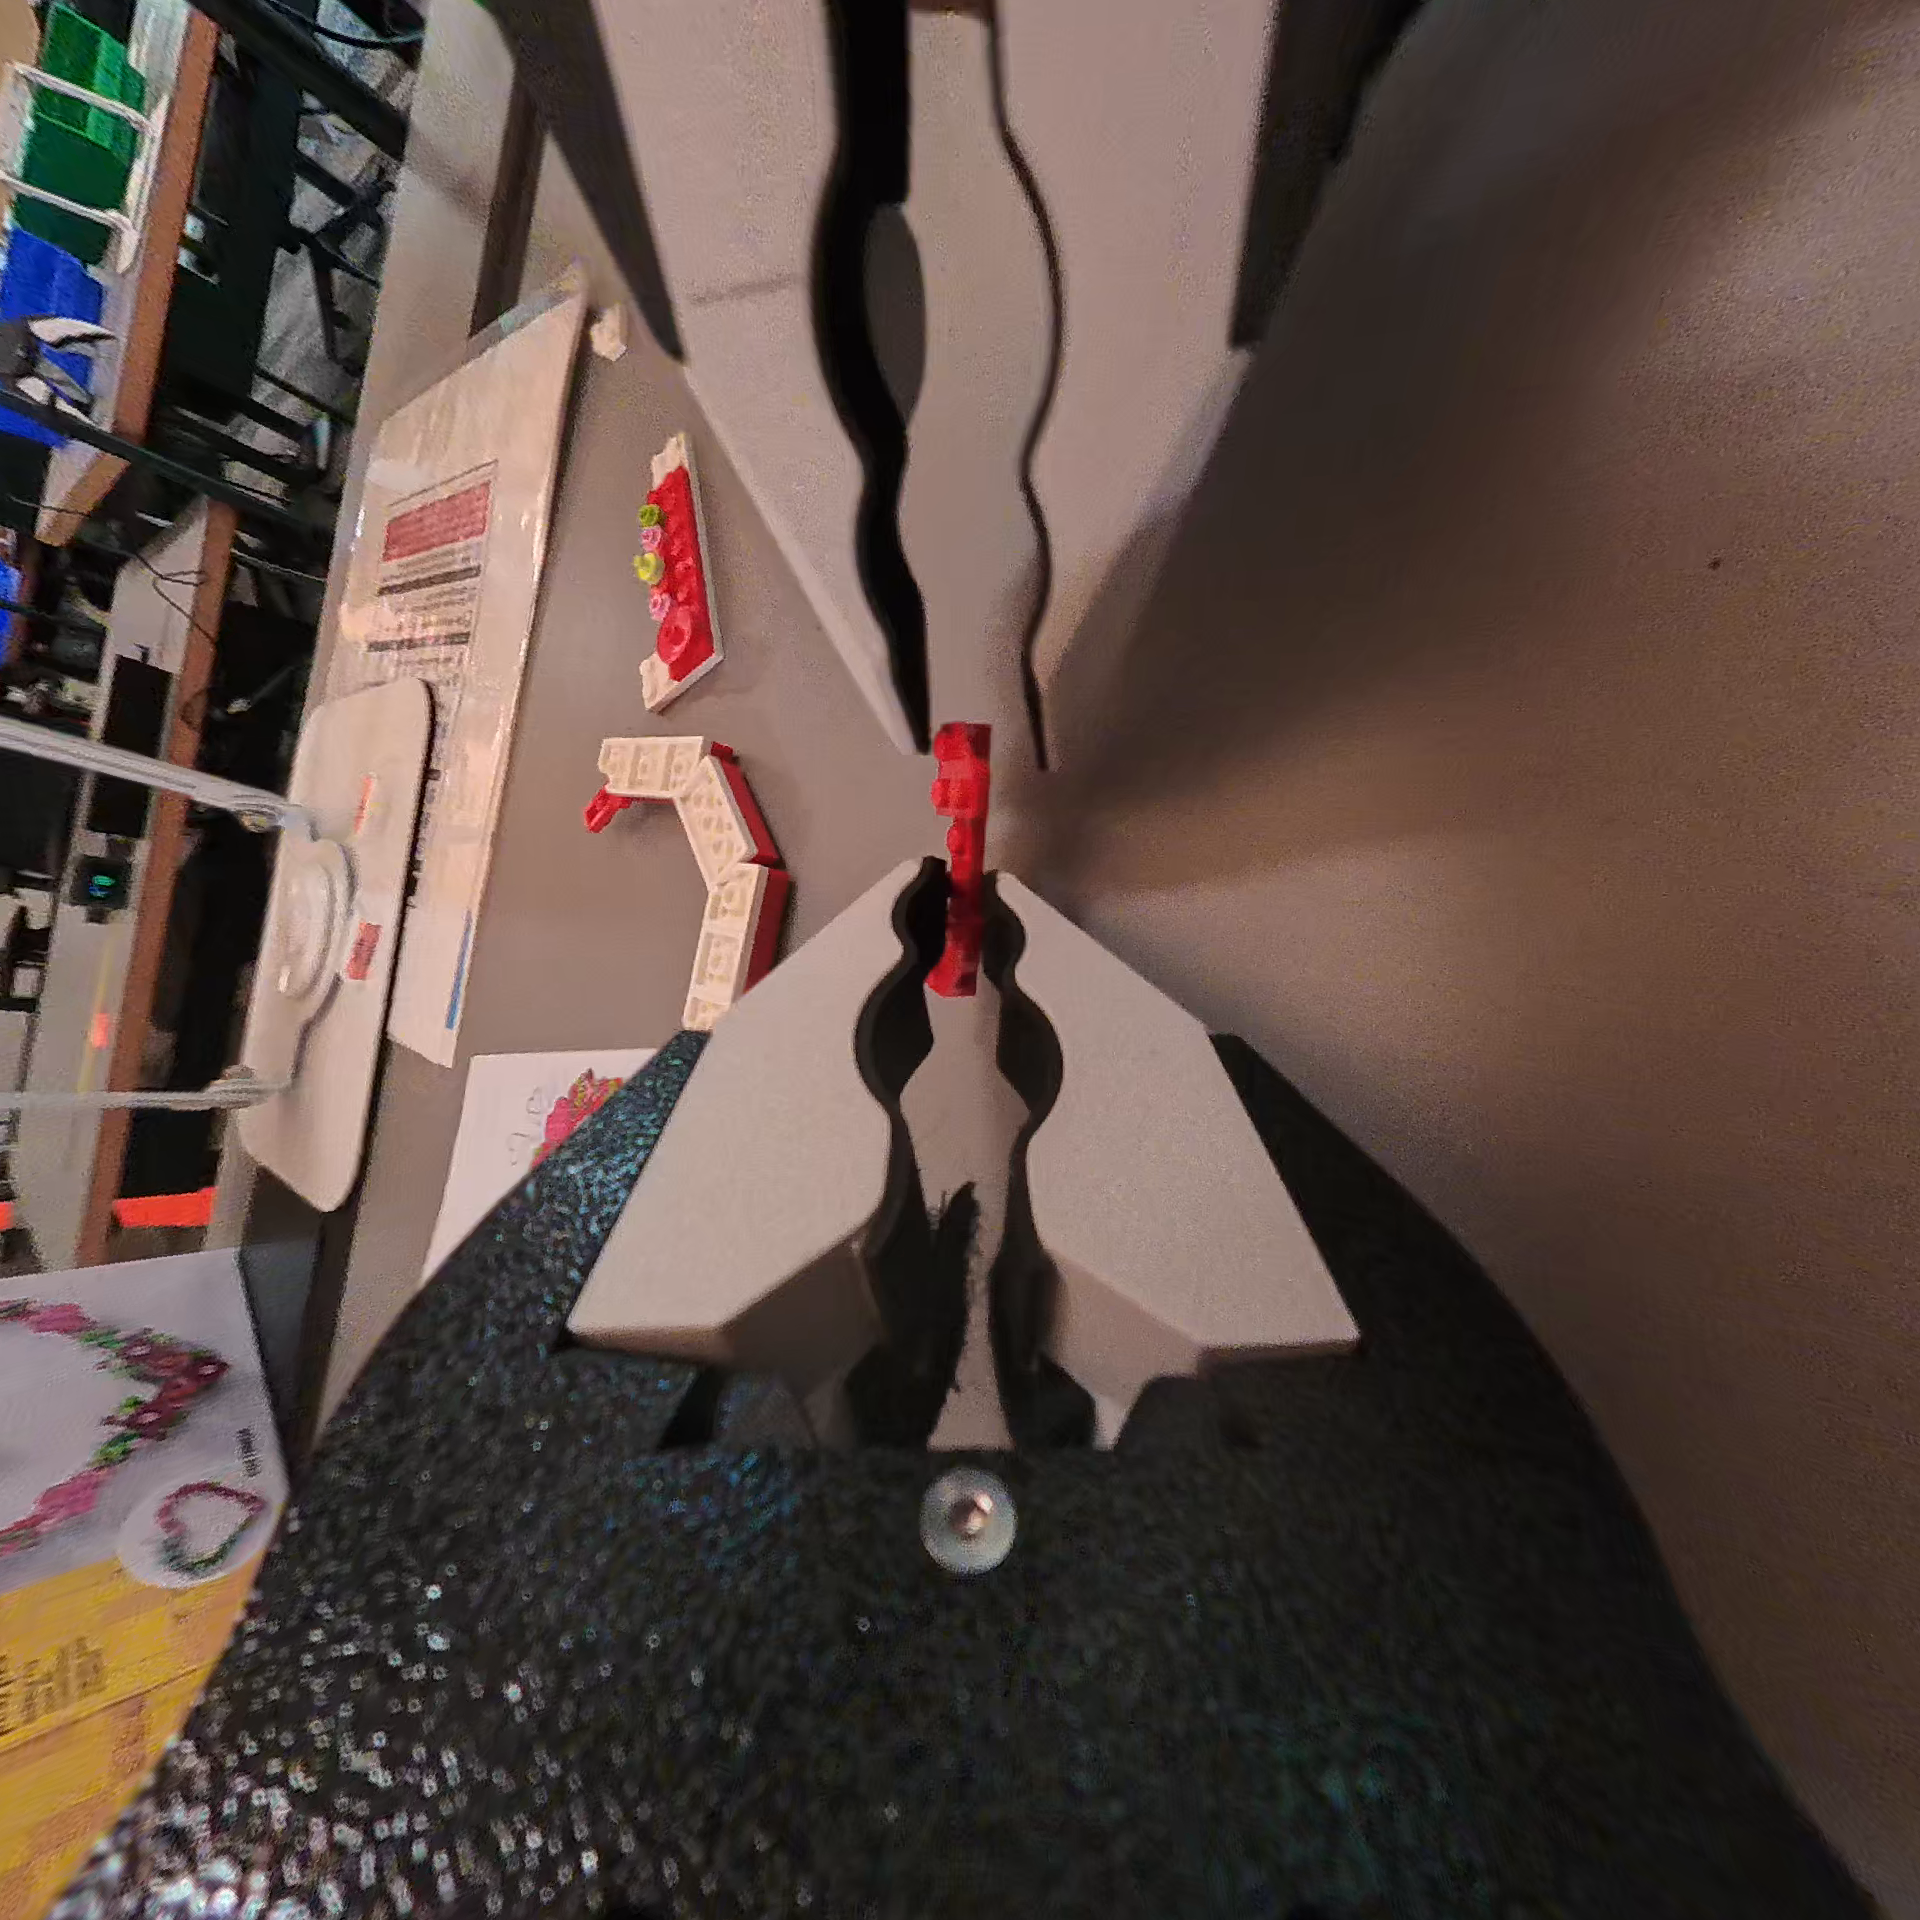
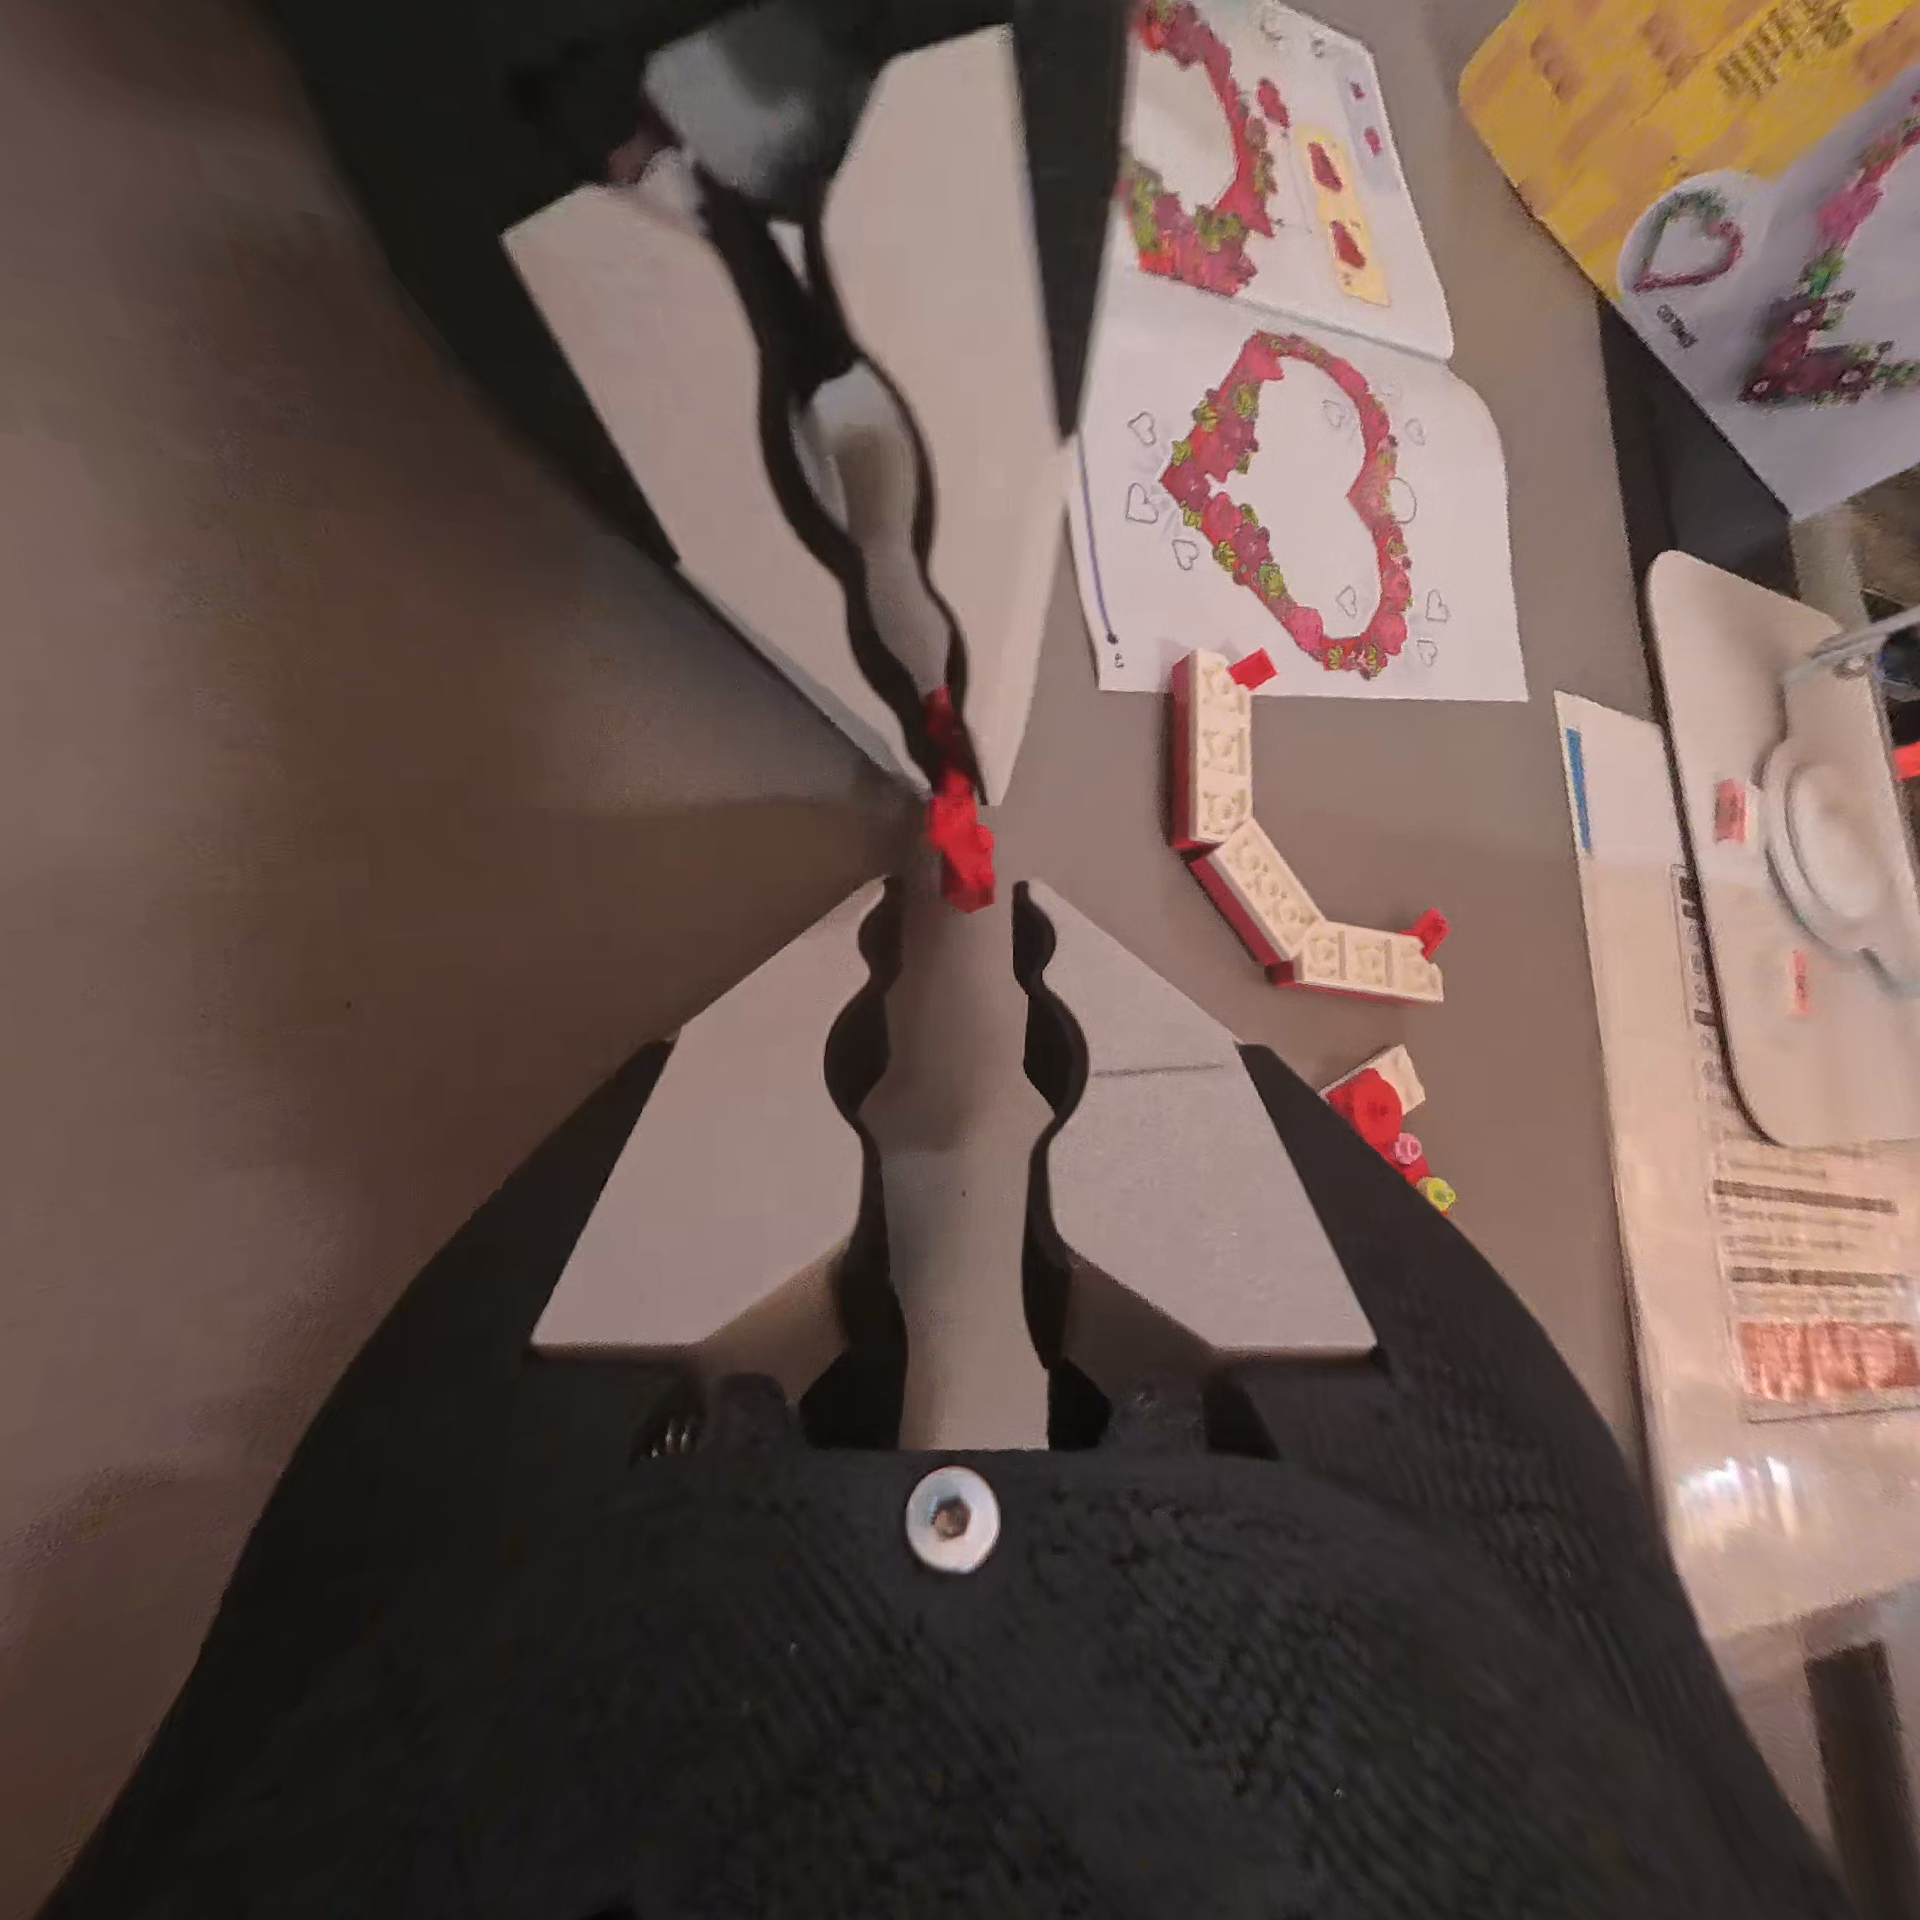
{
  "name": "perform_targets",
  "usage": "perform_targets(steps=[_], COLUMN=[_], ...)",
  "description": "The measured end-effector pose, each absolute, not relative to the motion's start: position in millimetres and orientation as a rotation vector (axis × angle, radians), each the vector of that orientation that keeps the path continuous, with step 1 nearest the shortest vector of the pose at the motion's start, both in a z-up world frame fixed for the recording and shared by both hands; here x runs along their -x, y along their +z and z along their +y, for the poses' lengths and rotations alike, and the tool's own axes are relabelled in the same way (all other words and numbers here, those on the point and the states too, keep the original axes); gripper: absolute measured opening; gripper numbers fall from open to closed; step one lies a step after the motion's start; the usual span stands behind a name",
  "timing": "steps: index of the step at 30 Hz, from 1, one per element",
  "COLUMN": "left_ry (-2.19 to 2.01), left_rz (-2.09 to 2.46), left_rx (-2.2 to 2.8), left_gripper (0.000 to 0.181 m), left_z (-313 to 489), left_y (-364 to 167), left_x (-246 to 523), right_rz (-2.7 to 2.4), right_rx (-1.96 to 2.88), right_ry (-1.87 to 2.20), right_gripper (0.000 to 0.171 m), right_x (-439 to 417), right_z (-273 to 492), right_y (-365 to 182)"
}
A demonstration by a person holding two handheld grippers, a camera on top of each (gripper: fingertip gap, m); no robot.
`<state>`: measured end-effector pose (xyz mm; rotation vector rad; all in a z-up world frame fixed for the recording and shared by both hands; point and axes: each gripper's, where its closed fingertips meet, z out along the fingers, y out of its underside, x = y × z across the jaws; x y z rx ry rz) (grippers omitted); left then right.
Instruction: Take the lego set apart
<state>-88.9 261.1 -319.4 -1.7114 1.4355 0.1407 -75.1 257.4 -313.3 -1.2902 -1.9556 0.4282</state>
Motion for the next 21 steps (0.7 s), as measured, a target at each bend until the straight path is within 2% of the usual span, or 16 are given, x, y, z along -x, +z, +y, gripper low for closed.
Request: perform_targets(steps=[1,5,7,11,13,15,21], left_ry=[0.12,0.119,0.11,-0.006,-0.068,-0.039,-0.114], left_rz=[1.43,1.459,1.465,1.473,1.492,1.493,1.363], left_rx=[1.721,1.723,1.718,1.708,1.724,1.71,1.83], left_gripper=[0.004,0.004,0.004,0.006,0.015,0.006,0.001], left_z=[261,259,258,248,239,239,245], left_y=[-319,-324,-325,-324,-323,-320,-320], left_x=[89,87,84,80,81,85,87], right_rz=[-1.96,-1.95,-1.963,-1.987,-1.996,-2.009,-1.941], right_rx=[1.281,1.266,1.238,1.216,1.197,1.185,1.27], right_ry=[0.415,0.46,0.462,0.466,0.466,0.46,0.501], right_gripper=[0.019,0.021,0.007,0.003,0.003,0.002,0.002], right_x=[76,81,81,78,78,79,80], right_z=[256,251,248,245,244,243,249], right_y=[-314,-310,-309,-311,-313,-314,-316])
